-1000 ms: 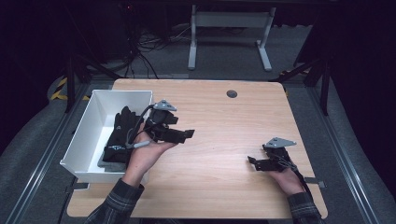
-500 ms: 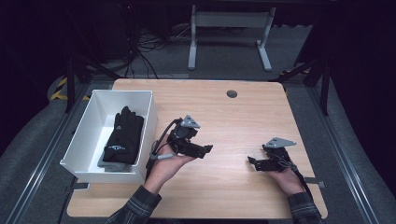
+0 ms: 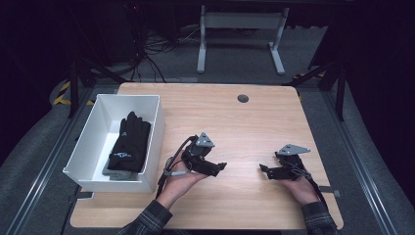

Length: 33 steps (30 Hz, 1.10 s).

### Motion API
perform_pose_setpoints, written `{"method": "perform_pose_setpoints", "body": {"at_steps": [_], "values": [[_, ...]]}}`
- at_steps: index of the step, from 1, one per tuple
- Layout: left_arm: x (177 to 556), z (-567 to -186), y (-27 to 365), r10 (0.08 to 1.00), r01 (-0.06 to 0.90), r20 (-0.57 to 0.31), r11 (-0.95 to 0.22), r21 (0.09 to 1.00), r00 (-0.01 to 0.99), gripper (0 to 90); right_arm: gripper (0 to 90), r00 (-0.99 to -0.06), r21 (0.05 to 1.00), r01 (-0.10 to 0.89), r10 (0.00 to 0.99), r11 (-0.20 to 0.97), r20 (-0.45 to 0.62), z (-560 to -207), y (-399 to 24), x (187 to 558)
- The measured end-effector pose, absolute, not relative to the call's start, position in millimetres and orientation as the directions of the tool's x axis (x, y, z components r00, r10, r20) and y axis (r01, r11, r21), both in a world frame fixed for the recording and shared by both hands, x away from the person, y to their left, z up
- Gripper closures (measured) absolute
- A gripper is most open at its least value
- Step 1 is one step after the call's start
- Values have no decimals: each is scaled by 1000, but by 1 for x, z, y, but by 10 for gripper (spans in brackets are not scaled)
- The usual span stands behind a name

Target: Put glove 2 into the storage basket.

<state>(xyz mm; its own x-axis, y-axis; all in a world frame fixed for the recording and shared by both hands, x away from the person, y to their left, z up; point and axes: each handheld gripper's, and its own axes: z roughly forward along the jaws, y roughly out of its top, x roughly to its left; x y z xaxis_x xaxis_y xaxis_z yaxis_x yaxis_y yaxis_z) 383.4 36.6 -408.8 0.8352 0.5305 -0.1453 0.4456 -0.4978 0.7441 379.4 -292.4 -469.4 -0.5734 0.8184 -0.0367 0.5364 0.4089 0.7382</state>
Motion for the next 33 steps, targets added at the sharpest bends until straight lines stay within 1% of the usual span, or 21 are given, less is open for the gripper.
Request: {"method": "perform_pose_setpoints", "body": {"at_steps": [15,21,24,27,31,33], "values": [[386,-446,26,525,463,-158,-521,717,836,199,164,-575,738,536,817,410,-37,-469,-292,379],[386,-456,22,527,462,-144,-542,702,837,188,163,-576,738,536,817,411,-36,-469,-292,379],[385,-462,18,534,449,-111,-560,696,838,172,164,-576,738,536,817,411,-36,-469,-292,379],[384,-464,17,529,441,-104,-566,696,842,162,164,-577,737,536,816,411,-36,-469,-292,379],[383,-470,15,527,421,-73,-581,696,847,152,164,-576,738,536,816,411,-36,-469,-292,379],[382,-472,15,521,408,-65,-577,708,851,136,164,-577,737,536,816,412,-36,-469,-292,379]]}}
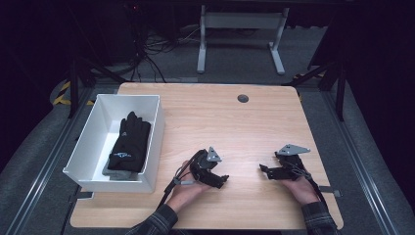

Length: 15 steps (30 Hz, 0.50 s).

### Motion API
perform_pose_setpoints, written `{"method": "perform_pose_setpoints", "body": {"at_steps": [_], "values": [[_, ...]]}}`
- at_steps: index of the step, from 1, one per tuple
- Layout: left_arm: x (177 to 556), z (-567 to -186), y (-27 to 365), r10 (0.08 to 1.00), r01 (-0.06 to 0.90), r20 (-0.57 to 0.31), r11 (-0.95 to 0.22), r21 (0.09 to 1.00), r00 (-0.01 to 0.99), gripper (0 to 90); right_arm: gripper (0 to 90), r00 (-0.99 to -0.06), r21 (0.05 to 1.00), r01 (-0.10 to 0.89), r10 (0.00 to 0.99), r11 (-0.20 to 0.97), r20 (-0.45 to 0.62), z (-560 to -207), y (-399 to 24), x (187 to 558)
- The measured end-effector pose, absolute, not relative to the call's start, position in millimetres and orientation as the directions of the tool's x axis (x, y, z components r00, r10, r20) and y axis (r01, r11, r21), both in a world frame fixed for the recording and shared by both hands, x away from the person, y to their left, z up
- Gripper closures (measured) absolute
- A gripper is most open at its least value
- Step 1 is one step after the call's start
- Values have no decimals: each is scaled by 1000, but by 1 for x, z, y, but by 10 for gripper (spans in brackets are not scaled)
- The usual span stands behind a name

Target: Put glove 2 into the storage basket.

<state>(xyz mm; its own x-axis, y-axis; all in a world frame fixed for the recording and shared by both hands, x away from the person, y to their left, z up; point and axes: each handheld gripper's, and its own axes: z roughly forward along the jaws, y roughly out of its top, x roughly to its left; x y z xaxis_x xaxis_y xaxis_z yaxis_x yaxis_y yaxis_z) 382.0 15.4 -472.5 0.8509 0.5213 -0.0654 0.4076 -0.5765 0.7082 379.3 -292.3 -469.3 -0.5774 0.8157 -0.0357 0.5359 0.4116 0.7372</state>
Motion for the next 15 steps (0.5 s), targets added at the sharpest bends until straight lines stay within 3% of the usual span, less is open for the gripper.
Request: {"method": "perform_pose_setpoints", "body": {"at_steps": [5,15], "values": [[379,-475,13,507,367,-14,-603,709,862,117,164,-578,737,536,815,412,-36,-469,-292,379],[379,-475,13,501,363,-15,-606,708,865,117,164,-579,737,534,814,413,-37,-469,-292,379]]}}
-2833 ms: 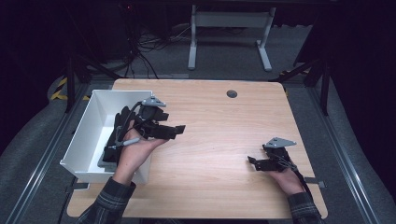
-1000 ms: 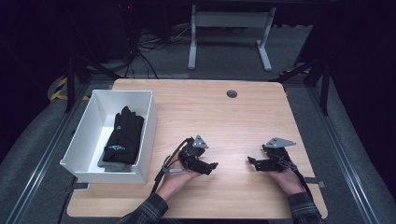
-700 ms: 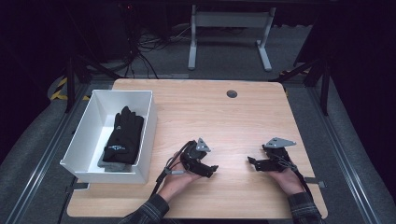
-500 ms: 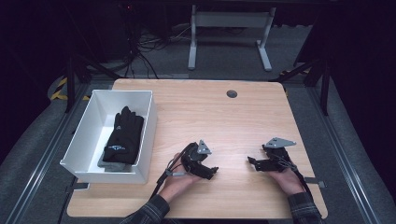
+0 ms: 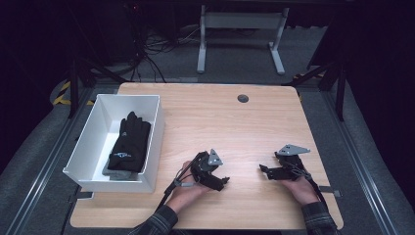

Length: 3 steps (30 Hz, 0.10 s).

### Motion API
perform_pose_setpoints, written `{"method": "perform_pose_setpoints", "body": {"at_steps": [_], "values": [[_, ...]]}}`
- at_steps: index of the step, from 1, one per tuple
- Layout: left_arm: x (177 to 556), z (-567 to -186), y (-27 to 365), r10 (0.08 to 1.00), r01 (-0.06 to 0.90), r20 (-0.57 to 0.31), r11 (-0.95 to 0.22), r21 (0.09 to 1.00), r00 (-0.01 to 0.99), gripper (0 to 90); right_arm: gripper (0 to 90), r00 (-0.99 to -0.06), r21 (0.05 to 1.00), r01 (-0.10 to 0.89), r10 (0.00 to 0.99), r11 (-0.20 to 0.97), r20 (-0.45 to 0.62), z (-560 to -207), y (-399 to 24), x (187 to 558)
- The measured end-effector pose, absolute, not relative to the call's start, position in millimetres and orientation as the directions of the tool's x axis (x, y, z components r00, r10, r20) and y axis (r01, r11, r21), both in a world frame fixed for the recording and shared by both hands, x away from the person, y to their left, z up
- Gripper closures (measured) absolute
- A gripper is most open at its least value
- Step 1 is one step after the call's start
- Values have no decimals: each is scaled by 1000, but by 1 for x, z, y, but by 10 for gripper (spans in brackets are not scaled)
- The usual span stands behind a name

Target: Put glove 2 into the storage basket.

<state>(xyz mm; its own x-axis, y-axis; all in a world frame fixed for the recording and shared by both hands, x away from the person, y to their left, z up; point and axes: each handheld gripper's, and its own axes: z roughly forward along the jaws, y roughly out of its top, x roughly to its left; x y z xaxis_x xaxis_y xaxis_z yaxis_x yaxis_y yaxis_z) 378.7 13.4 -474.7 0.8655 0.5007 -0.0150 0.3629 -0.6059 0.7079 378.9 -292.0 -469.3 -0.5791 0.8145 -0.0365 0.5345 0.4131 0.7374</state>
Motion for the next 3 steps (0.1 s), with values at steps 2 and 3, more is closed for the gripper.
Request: {"method": "perform_pose_setpoints", "body": {"at_steps": [2,3], "values": [[378,-475,14,498,362,-17,-607,708,867,117,163,-578,736,535,815,414,-39,-469,-292,379],[378,-475,14,494,362,-20,-608,707,869,117,163,-578,736,535,815,414,-39,-469,-292,379]]}}
